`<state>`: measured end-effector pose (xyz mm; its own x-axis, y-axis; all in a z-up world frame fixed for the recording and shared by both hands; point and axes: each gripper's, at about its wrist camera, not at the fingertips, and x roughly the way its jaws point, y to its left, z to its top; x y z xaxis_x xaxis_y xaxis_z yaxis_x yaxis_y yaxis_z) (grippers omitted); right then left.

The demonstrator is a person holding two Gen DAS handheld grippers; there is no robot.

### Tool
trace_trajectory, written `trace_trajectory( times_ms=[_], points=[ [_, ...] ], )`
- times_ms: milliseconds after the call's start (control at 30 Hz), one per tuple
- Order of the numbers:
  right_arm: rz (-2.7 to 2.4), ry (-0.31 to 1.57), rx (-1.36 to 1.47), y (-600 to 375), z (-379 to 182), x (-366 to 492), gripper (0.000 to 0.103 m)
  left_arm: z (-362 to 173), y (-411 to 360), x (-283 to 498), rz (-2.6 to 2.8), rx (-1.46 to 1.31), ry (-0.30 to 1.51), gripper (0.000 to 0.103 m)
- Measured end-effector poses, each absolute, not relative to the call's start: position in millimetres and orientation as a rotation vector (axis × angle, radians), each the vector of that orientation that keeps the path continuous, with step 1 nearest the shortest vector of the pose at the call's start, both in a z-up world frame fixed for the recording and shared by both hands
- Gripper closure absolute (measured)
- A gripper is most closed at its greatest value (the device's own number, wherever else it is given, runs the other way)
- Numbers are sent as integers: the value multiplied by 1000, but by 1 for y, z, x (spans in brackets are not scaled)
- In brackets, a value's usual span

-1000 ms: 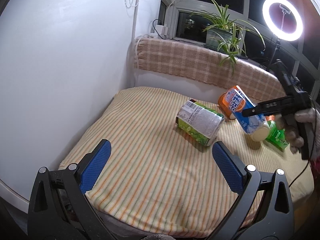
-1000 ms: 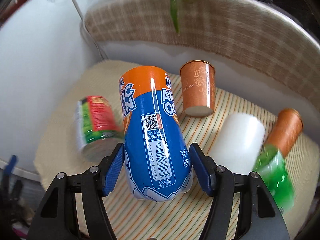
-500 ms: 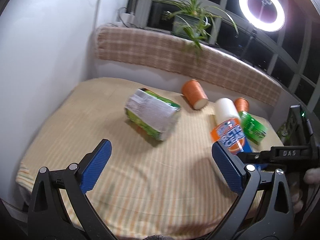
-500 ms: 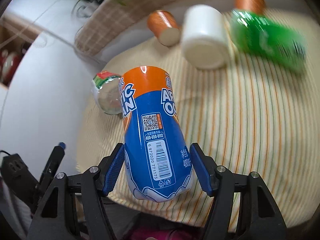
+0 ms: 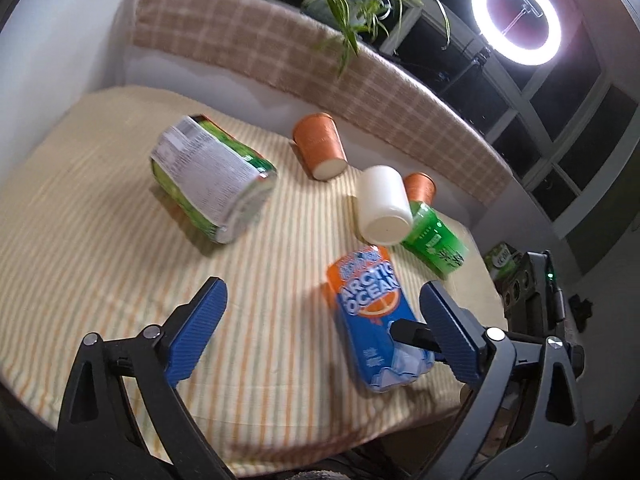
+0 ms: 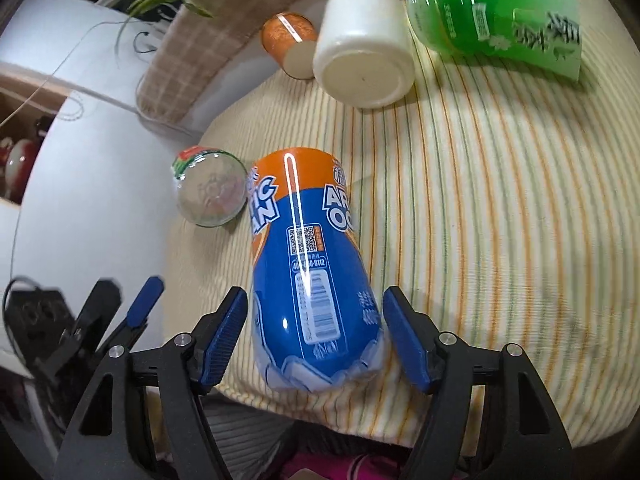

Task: Flip cup upright
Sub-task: 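Lift the blue bottle off the table with the right gripper, then close the left gripper on the blue bottle while the right gripper opens and releases it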

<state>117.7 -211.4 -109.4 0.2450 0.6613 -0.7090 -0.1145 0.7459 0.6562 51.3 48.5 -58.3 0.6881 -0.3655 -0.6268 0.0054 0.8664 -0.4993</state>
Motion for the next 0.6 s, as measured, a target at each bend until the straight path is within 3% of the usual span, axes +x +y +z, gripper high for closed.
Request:
trace_trajectory(
  times_ms=[133,300,600],
  points=[
    [565,1146,483,-227,-94,105,27,-65,40,66,-301,-559,864,6],
    [510,1072,500,-256,-85,83,27,-82,28,85,-370,-652,967,19],
    [401,1025,539,-308,-86,60,27,-106,9,112,-380,-731,1064,20]
  ],
)
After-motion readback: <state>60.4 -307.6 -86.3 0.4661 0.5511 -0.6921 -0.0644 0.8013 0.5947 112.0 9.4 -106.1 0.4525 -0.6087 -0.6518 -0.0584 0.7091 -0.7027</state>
